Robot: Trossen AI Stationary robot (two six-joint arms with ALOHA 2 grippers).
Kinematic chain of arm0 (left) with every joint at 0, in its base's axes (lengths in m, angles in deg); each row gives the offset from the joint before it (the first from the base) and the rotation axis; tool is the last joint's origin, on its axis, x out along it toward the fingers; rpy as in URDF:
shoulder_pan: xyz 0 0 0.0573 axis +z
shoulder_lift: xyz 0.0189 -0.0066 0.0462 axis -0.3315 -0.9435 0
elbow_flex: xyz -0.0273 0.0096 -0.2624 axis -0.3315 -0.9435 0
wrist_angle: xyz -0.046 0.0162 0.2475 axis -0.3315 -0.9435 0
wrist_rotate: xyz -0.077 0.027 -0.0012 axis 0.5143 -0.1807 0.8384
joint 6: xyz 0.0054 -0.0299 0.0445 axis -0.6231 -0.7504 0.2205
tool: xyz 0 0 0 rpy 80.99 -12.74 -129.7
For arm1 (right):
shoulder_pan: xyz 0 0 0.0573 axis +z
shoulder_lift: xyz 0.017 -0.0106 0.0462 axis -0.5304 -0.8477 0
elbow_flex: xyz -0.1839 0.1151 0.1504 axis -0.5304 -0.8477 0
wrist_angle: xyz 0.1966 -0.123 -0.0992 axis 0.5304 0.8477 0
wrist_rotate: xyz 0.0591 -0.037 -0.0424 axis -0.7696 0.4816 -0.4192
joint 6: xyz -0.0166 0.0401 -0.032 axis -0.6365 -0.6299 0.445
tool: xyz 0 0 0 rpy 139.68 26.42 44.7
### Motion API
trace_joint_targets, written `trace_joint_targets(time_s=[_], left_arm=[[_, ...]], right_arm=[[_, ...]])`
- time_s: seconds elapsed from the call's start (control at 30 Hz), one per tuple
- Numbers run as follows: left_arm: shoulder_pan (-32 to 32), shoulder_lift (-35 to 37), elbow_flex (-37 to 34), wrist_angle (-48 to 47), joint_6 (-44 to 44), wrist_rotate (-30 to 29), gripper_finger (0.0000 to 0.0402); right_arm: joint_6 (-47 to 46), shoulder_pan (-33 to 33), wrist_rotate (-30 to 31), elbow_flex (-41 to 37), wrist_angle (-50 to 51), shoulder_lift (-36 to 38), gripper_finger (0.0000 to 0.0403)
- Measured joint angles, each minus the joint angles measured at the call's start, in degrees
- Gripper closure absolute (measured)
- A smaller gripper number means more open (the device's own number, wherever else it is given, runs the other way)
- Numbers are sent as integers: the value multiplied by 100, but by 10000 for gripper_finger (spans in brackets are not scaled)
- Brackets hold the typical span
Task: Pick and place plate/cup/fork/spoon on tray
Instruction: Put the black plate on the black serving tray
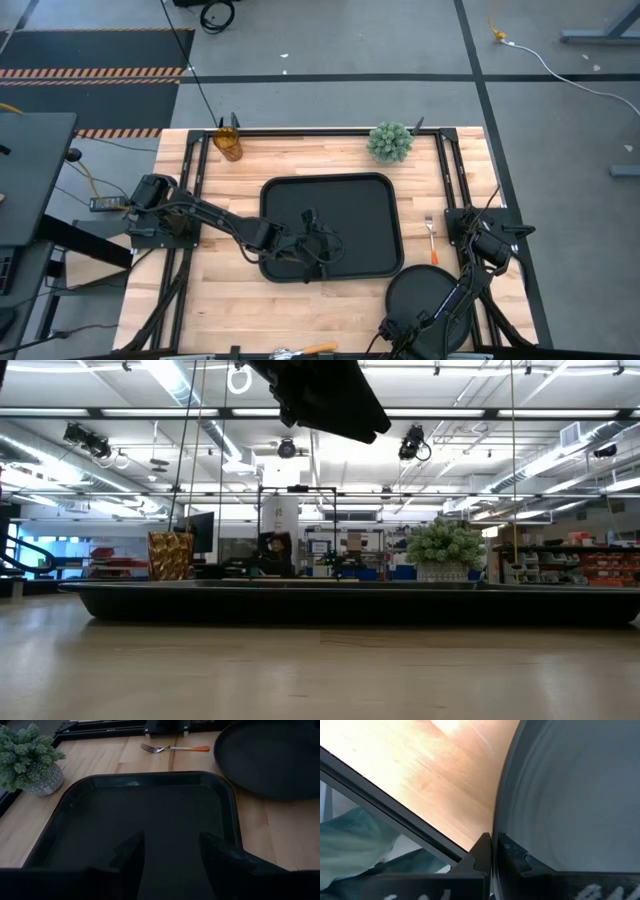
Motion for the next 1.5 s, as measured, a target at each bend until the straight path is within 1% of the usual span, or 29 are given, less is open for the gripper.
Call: trace_joint_targets(time_s=[0.13, 0.3, 0.43, 0.6, 0.77, 0.9, 0.97, 1.07, 1.2, 1.27, 1.4, 1.5], left_arm=[[1, 0, 0, 135, 0, -1, 209], [17, -1, 0, 674, 2, 2, 209], [27, 0, 0, 927, 1, -1, 209], [25, 0, 0, 1037, 1, 0, 209], [27, -2, 0, 1031, 0, 0, 209], [27, -2, 0, 1066, -15, 0, 209], [27, -2, 0, 1006, 195, 2, 209], [23, 72, -10, 647, 509, 2, 209], [62, 392, -4, 405, 254, -61, 209], [65, 542, -44, 337, 200, -125, 209], [40, 745, -228, 567, 193, -287, 209], [12, 813, -401, 785, 198, -577, 209]], right_arm=[[4, 10, 28, 0, -5, 0, 385], [2, 85, 169, 0, -69, 0, 384], [-81, 102, 227, 45, -179, -4, 384], [11, 98, 636, 517, -86, -9, 385], [374, 55, 786, 983, -71, -9, 385], [457, 15, 904, 1165, -121, -7, 385], [450, -21, 904, 1200, -180, -7, 385], [457, -86, 904, 1207, -429, -9, 385], [506, -188, 869, 1207, -694, -8, 385], [642, -259, 733, 1207, -743, -3, 385], [1012, -434, 322, 1207, -674, 27, 384], [1307, -569, 121, 1207, -510, 66, 381]])
